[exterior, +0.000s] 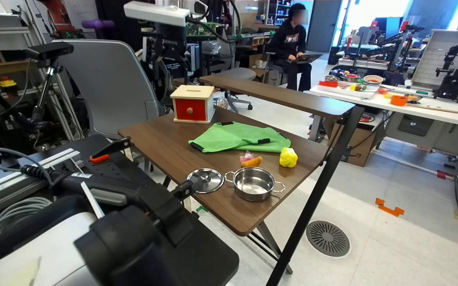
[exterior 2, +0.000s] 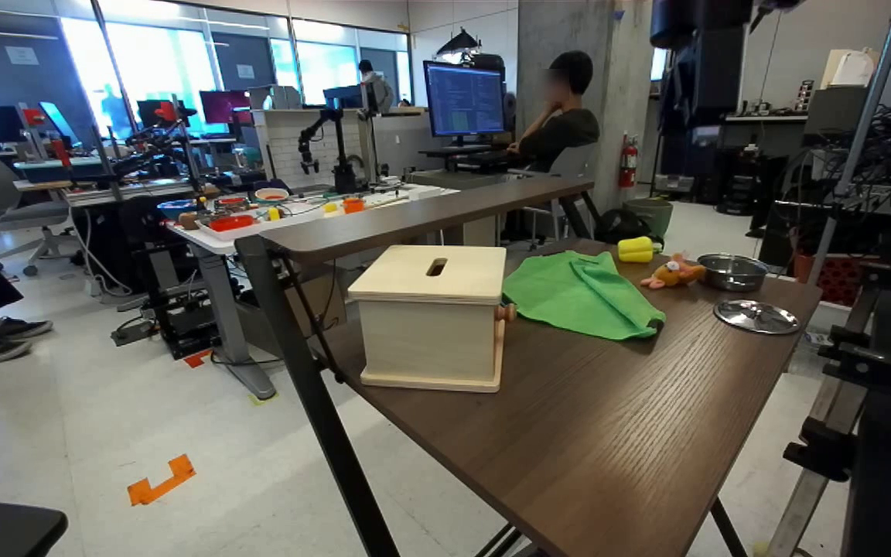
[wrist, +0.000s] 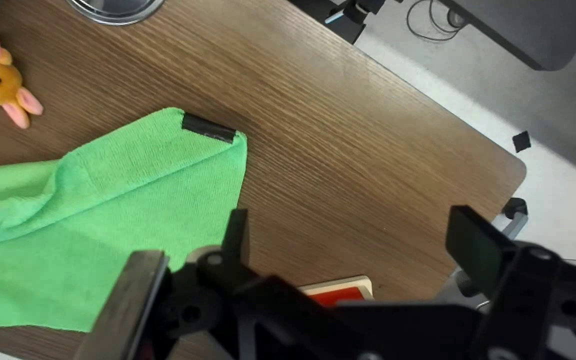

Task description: Open the drawer

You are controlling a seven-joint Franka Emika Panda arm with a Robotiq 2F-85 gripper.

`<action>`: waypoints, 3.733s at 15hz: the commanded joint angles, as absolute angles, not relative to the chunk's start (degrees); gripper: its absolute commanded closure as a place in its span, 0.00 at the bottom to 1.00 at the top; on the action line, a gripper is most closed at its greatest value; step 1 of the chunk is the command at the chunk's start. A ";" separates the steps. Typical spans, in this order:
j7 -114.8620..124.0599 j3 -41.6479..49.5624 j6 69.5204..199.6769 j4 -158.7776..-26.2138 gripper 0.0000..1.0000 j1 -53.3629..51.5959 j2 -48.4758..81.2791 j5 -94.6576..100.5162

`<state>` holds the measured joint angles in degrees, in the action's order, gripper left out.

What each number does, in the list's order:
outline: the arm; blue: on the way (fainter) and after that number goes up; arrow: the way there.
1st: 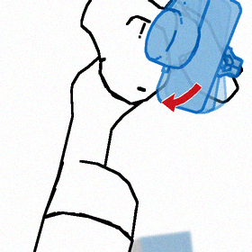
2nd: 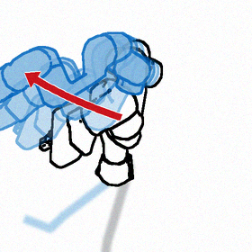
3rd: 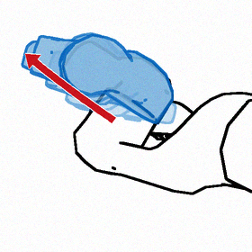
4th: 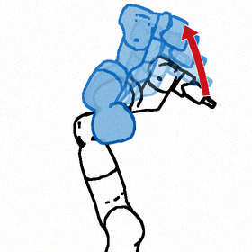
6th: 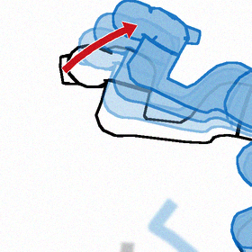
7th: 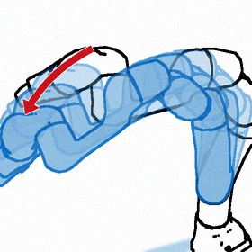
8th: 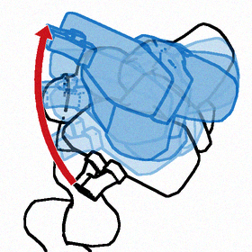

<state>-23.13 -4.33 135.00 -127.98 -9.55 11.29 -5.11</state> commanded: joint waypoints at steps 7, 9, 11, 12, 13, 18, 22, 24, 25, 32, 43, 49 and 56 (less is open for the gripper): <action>-13.17 -6.20 154.34 -125.75 0.00 -10.60 23.94 9.74; -12.36 -6.30 156.76 -124.68 0.00 -10.56 25.92 10.07; -10.86 -5.91 160.42 -123.95 0.00 -10.82 27.82 10.00; -10.18 -5.76 162.29 -123.59 0.00 -10.98 28.75 9.91; -9.77 -5.65 163.85 -123.31 0.00 -11.12 29.60 9.90; -8.63 -5.30 170.39 -122.27 0.00 -12.04 33.13 9.62; -8.67 -5.12 171.56 -120.74 0.00 -12.76 35.51 9.59; -8.67 -4.69 171.84 -119.67 0.00 -13.27 36.79 9.80; -8.67 -4.61 171.83 -119.22 0.00 -13.40 37.27 9.77; -8.75 -4.27 170.67 -114.98 0.00 -14.18 41.24 9.63; -8.24 -2.16 170.34 -109.46 0.63 -16.30 44.31 10.15; -7.95 -0.53 170.17 -108.92 0.23 -17.41 44.91 10.40; -8.89 -2.16 169.70 -109.67 0.00 -16.63 44.42 10.20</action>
